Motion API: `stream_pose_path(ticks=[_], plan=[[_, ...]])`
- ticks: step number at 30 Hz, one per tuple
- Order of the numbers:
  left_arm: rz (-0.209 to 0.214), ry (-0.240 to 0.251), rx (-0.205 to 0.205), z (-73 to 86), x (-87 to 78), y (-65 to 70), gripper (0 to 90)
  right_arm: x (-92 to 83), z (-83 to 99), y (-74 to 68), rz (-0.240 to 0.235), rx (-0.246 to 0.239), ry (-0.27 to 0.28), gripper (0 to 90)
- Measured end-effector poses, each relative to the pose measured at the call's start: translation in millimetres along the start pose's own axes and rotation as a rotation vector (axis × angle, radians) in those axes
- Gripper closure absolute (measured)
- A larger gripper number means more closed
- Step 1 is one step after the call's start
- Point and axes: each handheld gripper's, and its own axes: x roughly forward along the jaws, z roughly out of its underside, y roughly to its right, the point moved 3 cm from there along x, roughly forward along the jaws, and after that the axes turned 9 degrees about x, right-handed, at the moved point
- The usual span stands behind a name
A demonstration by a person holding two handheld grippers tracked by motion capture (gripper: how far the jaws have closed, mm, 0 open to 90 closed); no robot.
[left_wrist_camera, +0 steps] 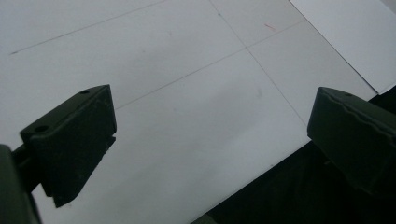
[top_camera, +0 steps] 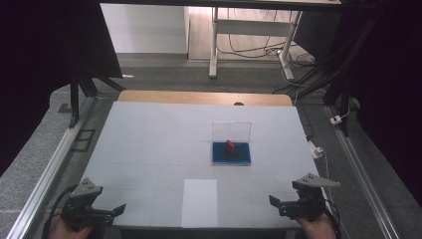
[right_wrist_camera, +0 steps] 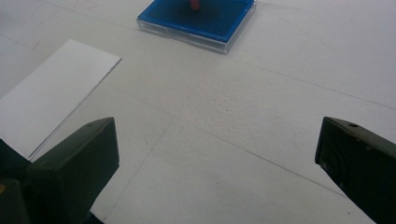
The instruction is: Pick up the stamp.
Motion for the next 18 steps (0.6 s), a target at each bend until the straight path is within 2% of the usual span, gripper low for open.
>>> stream_pose_path(ticks=[7, 15, 18], plan=[[-0.025, 0.016, 0.000, 0.0, -1.4, -1.6, 0.0, 1.2, 0.4, -2.2, -0.003, -0.020, -0.017, 0.0], [-0.019, -0.001, -0.005, -0.3, 0.5, -2.2, 0.0, 2.8, 0.7, -4.3, -0.012, -0.047, -0.033, 0.0], [0.001, -0.006, 0.006, -0.5, 1.3, -1.3, 0.0, 2.9, 0.7, -4.2, -0.016, -0.047, -0.036, 0.0]])
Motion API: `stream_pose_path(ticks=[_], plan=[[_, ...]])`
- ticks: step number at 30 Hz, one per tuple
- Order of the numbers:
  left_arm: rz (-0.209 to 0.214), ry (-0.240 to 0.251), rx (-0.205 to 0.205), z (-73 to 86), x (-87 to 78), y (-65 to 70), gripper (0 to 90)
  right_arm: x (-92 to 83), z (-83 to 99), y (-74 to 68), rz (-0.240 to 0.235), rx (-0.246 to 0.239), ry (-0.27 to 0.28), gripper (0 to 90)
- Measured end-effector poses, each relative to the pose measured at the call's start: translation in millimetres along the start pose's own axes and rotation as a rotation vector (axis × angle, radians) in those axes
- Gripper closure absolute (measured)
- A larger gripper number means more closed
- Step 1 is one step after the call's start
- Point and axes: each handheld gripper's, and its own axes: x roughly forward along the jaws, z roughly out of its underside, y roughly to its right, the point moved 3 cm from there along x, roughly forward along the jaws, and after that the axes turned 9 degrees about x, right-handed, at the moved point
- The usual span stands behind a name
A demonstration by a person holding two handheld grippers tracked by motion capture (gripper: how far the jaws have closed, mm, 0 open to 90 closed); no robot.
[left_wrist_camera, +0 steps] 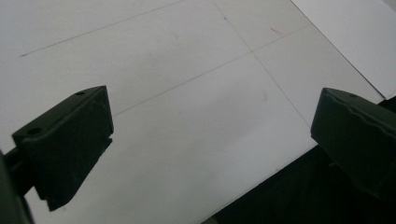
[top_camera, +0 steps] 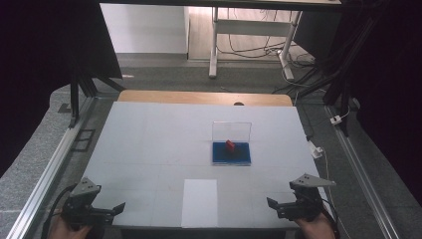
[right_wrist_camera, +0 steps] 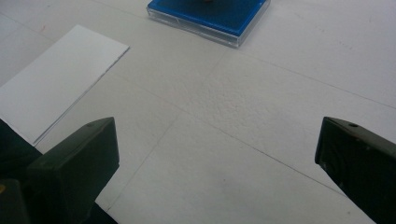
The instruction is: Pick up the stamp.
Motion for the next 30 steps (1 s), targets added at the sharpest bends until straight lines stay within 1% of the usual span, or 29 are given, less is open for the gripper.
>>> stream_pose_path(ticks=[3, 6, 9, 11, 13, 16, 19, 21, 23, 25, 27, 30], plan=[[0.022, -0.004, 0.018, -0.3, 0.7, 1.4, 0.3, 0.0, 0.0, 0.1, -0.002, 0.001, -0.001, 0.0], [0.043, -0.002, 0.025, -0.3, 0.7, 1.8, 0.4, 0.2, 0.0, -0.1, -0.006, -0.001, -0.004, 0.0], [0.055, 0.004, 0.015, 0.3, -0.1, 0.6, 0.1, 0.4, -0.1, -0.5, -0.010, -0.005, -0.009, 0.0], [0.064, -0.008, 0.010, 1.0, 0.1, 0.3, 0.0, 0.4, -0.2, -0.7, -0.011, -0.008, -0.010, 0.0], [0.062, -0.009, 0.009, 1.0, 0.1, 0.3, 0.0, 0.6, -0.5, -1.0, -0.009, -0.011, -0.009, 0.0], [0.072, -0.006, 0.007, 1.2, -0.2, 0.0, 0.0, -0.1, -1.4, -2.0, -0.004, -0.022, 0.008, 0.0], [0.099, 0.004, 0.001, 1.4, -0.8, -1.5, 0.0, -0.4, -2.9, -3.0, -0.013, -0.022, 0.018, 0.0], [0.114, 0.015, -0.003, 1.5, -1.4, -2.2, 0.2, -0.5, -3.9, -3.7, -0.013, -0.031, 0.019, 0.0], [0.124, 0.034, 0.006, 1.0, -2.1, -3.0, 0.6, -0.3, -5.1, -5.1, -0.018, -0.037, 0.019, 0.0], [0.130, 0.050, 0.008, 0.4, -2.8, -3.2, 0.7, 0.1, -6.4, -6.2, -0.023, -0.045, 0.019, 0.0], [0.129, 0.060, 0.011, -0.3, -2.8, -3.4, 0.8, 0.7, -7.3, -7.3, -0.028, -0.055, 0.030, 0.0], [0.128, 0.061, 0.016, -1.1, -1.8, -3.0, 0.8, 2.0, -9.2, -8.8, -0.031, -0.060, 0.029, 0.0]])
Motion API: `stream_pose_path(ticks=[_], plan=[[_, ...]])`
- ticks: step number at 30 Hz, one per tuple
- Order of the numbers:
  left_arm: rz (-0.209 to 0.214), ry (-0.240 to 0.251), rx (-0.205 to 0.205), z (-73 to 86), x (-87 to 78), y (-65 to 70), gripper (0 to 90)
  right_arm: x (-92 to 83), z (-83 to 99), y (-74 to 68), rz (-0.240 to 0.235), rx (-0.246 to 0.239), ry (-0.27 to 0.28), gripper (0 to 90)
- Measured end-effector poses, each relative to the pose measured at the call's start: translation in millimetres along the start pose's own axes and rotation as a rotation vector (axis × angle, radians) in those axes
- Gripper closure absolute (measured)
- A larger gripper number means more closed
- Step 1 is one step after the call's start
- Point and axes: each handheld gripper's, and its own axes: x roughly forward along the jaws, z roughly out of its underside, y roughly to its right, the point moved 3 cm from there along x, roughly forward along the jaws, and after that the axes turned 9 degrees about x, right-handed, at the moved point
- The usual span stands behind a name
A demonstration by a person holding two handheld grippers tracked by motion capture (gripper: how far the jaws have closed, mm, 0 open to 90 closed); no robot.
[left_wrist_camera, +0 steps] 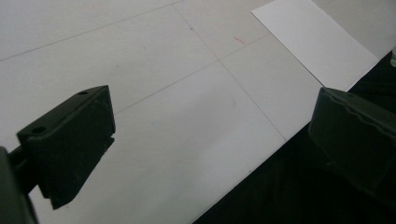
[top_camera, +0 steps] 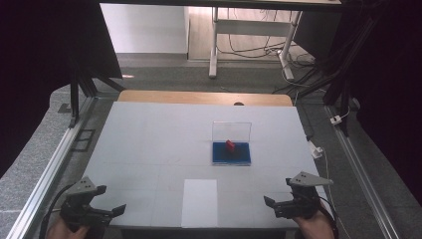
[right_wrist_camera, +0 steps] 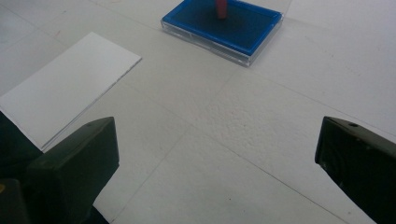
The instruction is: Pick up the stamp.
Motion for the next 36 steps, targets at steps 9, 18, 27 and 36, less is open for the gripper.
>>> stream_pose_path(ticks=[9, 18, 27, 36], plan=[[0.018, 0.022, -0.010, -1.0, 0.4, -2.2, 0.1, 6.6, -9.1, -5.5, -0.007, -0.030, 0.008, 0.0], [0.027, 0.023, 0.002, -2.2, 1.8, -1.3, 0.0, 16.4, -16.7, -10.9, -0.021, -0.085, 0.012, 0.0], [0.015, 0.013, 0.016, -2.5, 2.6, 0.4, 0.0, 29.8, -29.8, -16.0, -0.066, -0.070, 0.037, 0.0], [0.017, 0.015, 0.017, -2.3, 2.4, 0.3, 0.0, 43.1, -44.2, -18.2, -0.066, -0.099, 0.022, 0.0]])
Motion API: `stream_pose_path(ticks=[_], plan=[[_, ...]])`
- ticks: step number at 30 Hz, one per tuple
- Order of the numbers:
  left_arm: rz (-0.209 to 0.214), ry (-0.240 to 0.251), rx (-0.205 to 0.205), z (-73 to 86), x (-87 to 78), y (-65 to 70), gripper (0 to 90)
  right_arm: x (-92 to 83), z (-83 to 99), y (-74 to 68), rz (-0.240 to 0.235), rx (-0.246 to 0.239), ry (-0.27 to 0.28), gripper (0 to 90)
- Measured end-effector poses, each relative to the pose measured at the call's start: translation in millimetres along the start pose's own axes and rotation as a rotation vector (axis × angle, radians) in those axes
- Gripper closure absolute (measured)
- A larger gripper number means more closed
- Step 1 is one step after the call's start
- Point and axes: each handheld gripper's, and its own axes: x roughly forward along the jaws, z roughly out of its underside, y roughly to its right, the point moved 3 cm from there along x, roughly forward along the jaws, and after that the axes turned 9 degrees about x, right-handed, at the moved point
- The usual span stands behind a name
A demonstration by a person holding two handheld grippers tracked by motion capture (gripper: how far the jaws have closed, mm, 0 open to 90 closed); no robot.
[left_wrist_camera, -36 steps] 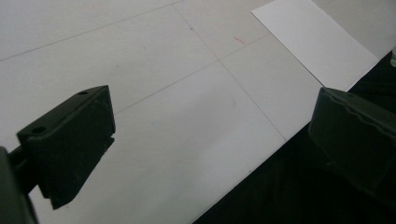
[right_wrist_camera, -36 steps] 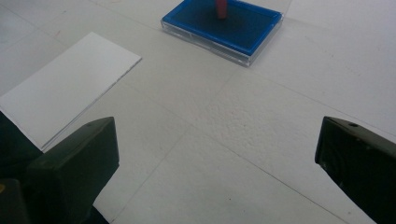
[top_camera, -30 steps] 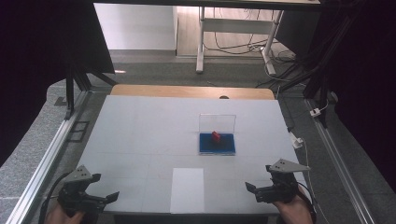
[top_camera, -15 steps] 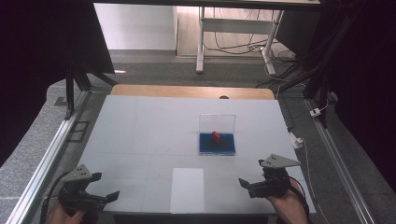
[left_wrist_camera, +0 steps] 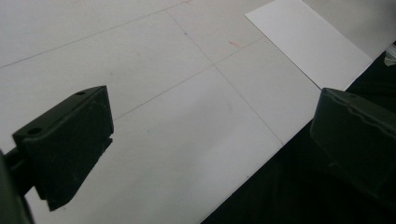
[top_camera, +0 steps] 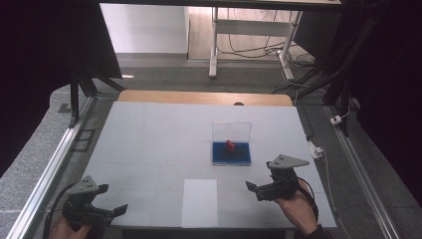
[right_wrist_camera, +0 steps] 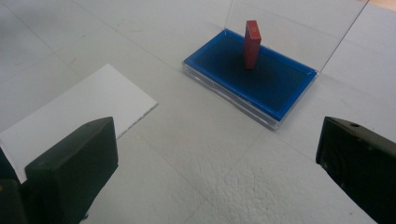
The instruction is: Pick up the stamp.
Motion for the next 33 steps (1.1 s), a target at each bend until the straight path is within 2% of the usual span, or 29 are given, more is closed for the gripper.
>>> stream_pose_path(ticks=[9, 16, 22, 33], plan=[[0.006, 0.004, 0.000, 0.1, -0.3, -0.3, 0.0, 16.2, -14.4, 3.1, -0.034, 0.010, -0.002, 0.0], [0.010, 0.005, -0.002, 0.2, -0.2, -0.3, 0.0, 33.0, -25.9, 5.5, -0.014, -0.007, -0.022, 0.0], [0.019, 0.009, -0.004, 0.4, -0.4, -0.5, 0.0, 49.0, -33.5, 9.0, -0.015, 0.032, -0.024, 0.0], [0.024, 0.009, -0.006, 0.6, -0.4, -0.8, 0.0, 79.1, -49.1, 15.5, 0.015, 0.002, -0.069, 0.0]])
